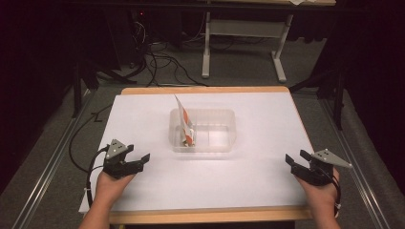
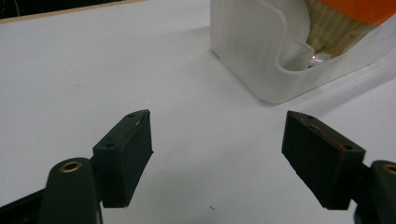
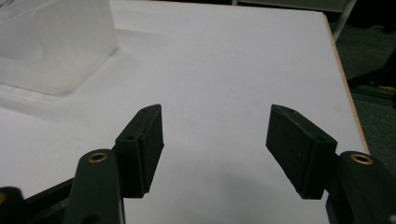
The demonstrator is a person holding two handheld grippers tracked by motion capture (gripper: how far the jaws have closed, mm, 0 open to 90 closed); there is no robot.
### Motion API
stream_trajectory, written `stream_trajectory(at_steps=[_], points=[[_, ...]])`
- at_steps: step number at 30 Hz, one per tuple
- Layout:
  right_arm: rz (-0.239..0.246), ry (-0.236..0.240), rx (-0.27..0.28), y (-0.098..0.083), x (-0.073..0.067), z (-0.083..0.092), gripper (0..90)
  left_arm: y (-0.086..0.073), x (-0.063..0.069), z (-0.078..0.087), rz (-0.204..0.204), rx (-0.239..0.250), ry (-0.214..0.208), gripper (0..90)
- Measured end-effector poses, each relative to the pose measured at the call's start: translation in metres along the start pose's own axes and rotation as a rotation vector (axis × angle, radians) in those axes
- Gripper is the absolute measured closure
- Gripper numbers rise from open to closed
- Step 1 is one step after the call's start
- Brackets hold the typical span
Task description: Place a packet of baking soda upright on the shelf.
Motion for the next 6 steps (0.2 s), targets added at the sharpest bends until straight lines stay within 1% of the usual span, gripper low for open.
stream_trajectory(at_steps=[1,2,3,6], points=[[0.014,0.004,-0.004,0.0011,-0.0056,-0.0014,36.5,-0.0008,0.001,-0.0001,-0.007,-0.001,-0.005,24.4],[0.021,0.002,-0.006,0.0009,-0.0073,-0.0021,36.4,-0.0008,0.001,-0.0001,-0.007,-0.001,-0.005,23.9],[0.024,0.003,-0.011,0.0004,-0.0089,-0.003,36.3,-0.0023,0.0013,-0.0006,-0.017,-0.01,-0.011,23.7],[0.025,0.001,-0.025,-0.0015,-0.0123,-0.0045,36.2,-0.0008,0.0007,0.0008,-0.012,0.0,-0.017,22.9]])
Point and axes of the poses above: each handheld gripper's, and its own axes: z roughly backward along the jaws, y roughly out of its top, x roughly to its right, the point moved 9 cm from there along -z, roughly forward along the jaws, and after that the axes turned 15 degrees about -x, right-handed, at the moved point
